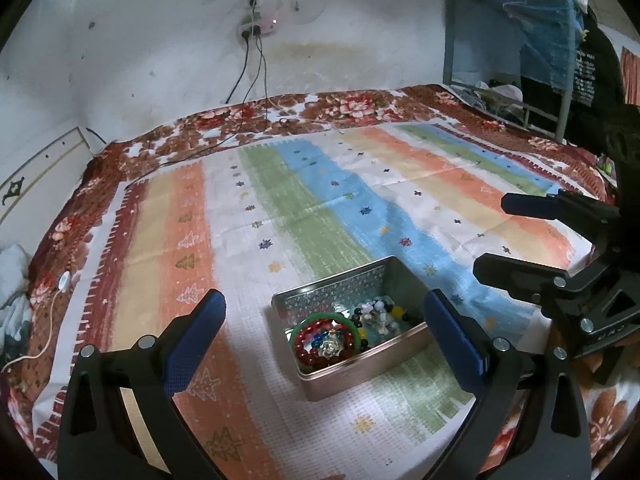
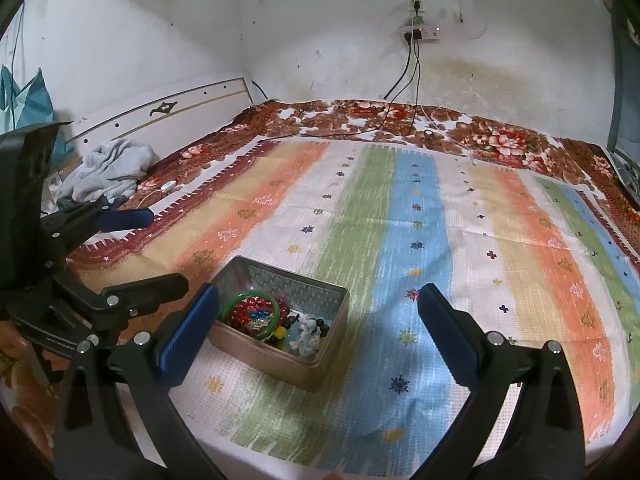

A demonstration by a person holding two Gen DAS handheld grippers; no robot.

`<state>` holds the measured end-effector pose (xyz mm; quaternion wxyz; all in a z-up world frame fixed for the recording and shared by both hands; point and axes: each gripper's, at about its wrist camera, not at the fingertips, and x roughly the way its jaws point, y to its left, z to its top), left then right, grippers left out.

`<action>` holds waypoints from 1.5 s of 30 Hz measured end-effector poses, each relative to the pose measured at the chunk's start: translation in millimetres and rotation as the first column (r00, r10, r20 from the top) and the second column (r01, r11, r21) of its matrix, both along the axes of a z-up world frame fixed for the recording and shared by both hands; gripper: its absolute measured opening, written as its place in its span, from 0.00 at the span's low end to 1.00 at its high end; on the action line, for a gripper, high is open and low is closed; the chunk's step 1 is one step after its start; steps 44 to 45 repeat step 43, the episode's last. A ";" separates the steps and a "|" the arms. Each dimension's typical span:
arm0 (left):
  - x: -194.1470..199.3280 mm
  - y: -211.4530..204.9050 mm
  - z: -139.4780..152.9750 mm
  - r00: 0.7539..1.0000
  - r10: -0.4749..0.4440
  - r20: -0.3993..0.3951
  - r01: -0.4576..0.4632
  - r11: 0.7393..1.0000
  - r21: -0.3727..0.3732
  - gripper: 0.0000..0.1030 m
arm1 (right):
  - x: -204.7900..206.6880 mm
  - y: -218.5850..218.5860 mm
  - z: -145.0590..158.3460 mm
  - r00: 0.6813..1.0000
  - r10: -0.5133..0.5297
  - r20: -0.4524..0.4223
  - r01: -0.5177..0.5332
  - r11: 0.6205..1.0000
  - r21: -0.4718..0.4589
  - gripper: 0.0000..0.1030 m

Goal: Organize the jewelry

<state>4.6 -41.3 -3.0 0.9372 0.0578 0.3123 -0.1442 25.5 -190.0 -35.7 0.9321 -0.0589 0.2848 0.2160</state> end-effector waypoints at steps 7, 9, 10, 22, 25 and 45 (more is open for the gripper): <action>1.7 2.2 -1.2 1.000 0.010 -0.012 -0.010 1.000 -0.019 0.94 | 0.1 -0.3 -0.7 1.000 0.000 0.000 0.000 1.000 -0.002 0.95; 2.8 2.2 -2.3 1.000 0.015 -0.018 -0.015 1.000 -0.017 0.94 | 0.4 -0.5 -0.5 1.000 0.001 0.000 -0.001 1.000 -0.003 0.95; 3.0 2.3 -2.7 1.000 0.016 -0.021 -0.016 1.000 -0.018 0.94 | 0.4 -0.4 -0.6 1.000 0.000 0.000 0.000 1.000 -0.003 0.95; 3.2 2.8 -4.0 1.000 0.013 -0.027 -0.014 1.000 -0.026 0.94 | 0.6 -1.5 -2.6 1.000 0.000 -0.003 0.000 1.000 -0.002 0.95; 2.5 1.5 -4.3 1.000 0.013 -0.027 -0.013 1.000 -0.026 0.94 | 0.2 -1.3 -5.2 1.000 -0.001 -0.006 0.001 1.000 -0.005 0.95; 5.4 4.2 -3.3 0.999 0.009 -0.049 -0.011 0.999 -0.041 0.94 | 0.7 -2.1 -7.8 1.000 -0.004 -0.009 0.004 1.000 -0.003 0.95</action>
